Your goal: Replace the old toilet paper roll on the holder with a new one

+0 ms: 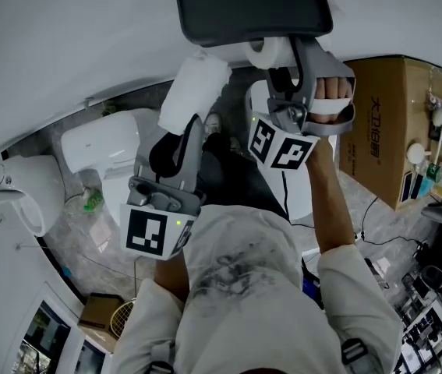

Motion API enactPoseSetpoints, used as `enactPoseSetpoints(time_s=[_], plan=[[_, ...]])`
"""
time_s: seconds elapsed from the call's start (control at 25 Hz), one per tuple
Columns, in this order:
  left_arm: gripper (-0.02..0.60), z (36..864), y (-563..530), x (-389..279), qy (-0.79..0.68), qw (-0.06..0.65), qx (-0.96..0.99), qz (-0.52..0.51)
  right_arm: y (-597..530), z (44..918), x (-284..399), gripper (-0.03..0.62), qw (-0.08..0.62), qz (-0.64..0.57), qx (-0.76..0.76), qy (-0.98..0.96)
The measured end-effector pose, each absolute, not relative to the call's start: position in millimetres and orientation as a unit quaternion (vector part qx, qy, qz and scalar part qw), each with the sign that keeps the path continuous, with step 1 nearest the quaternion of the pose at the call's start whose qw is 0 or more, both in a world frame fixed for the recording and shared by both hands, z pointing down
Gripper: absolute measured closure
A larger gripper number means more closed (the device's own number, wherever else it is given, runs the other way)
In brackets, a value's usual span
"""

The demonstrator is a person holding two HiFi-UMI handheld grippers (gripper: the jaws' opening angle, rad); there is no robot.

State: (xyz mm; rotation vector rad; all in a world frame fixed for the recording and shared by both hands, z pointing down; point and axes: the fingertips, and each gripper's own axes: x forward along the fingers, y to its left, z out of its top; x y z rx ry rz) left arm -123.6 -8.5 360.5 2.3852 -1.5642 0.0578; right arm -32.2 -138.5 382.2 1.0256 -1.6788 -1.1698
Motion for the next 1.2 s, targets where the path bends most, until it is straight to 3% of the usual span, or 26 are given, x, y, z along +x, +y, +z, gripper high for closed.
enactPoseSetpoints(time_s=[1.2], plan=[[0.561,361.5,2.2,-149.5,-0.562,0.143,0.815,0.016,-118.1,379.7,-74.6,0.214,0.404,-0.489,0.392,-0.666]])
